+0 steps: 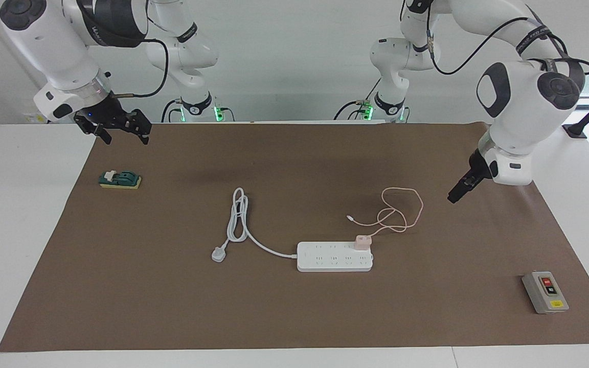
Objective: Plug charger into power strip
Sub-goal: 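Open the left gripper and draw it back from the plugged charger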
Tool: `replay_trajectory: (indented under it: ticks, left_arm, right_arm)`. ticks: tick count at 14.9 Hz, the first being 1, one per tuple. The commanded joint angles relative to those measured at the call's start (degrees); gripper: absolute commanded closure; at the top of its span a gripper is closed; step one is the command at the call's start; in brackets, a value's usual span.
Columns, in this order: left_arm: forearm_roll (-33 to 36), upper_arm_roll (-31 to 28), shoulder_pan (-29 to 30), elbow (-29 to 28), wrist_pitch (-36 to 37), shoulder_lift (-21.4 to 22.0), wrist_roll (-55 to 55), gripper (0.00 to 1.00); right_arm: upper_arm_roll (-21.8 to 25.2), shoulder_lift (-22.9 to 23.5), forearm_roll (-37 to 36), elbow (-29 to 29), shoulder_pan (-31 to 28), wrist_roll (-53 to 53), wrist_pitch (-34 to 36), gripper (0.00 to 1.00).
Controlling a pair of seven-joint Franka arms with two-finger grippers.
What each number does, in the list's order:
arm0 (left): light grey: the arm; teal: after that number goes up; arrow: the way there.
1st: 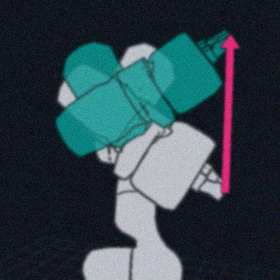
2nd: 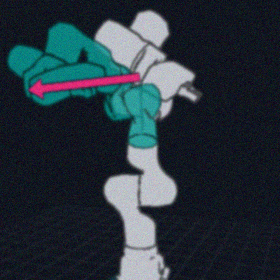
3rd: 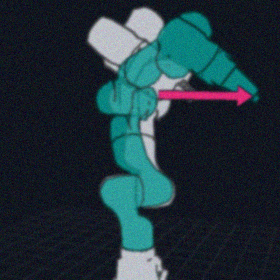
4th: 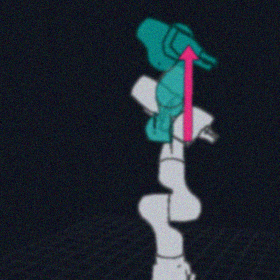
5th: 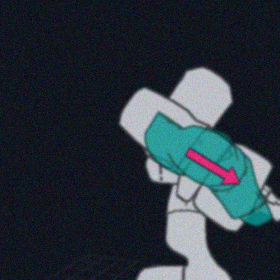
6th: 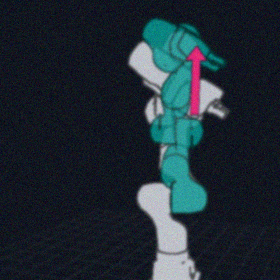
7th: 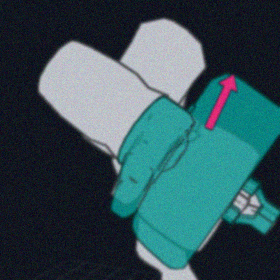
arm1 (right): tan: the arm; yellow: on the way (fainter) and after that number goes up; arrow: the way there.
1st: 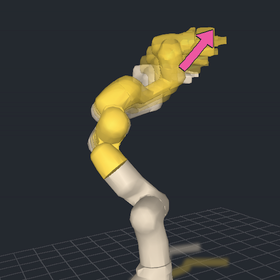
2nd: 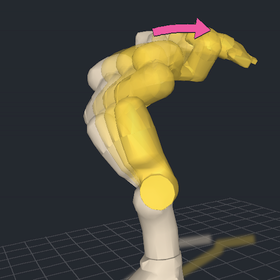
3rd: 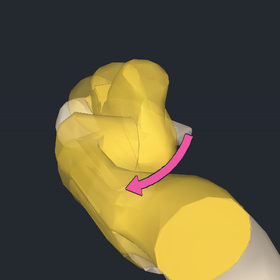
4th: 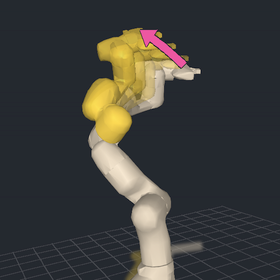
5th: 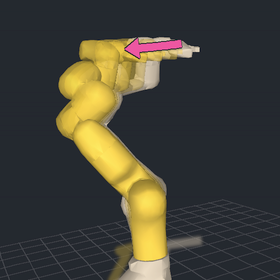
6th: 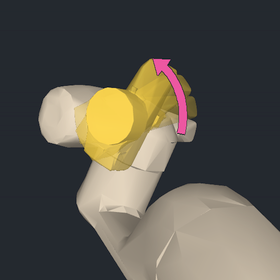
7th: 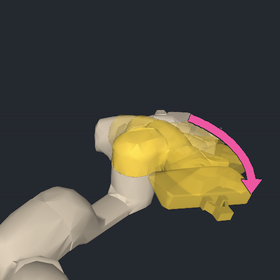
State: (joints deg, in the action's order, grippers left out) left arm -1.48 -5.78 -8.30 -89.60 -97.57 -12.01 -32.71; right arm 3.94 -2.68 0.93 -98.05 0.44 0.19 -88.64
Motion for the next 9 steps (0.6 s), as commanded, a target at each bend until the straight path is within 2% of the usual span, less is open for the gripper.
replay_trajectory:
  ticks: [1,4,9]
  left_arm:
    - [0.2,0.5,2.2,-1.8,3.2,2.9,7.4,0.0]
    - [0.2,0.4,4.1,-1.9,6.0,4.1,17.0,0.0]
    - [0.2,0.5,3.8,-1.7,5.1,4.5,17.0,0.0]
  right_arm:
    - [-0.4,-1.0,-0.8,-0.8,-0.5,-0.6,0.1,0.0]
    - [-0.4,-1.0,-0.8,-0.8,-0.5,-0.7,0.1,0.0]
    - [-0.4,-1.0,-0.8,-0.8,-0.5,-0.7,0.1,0.0]
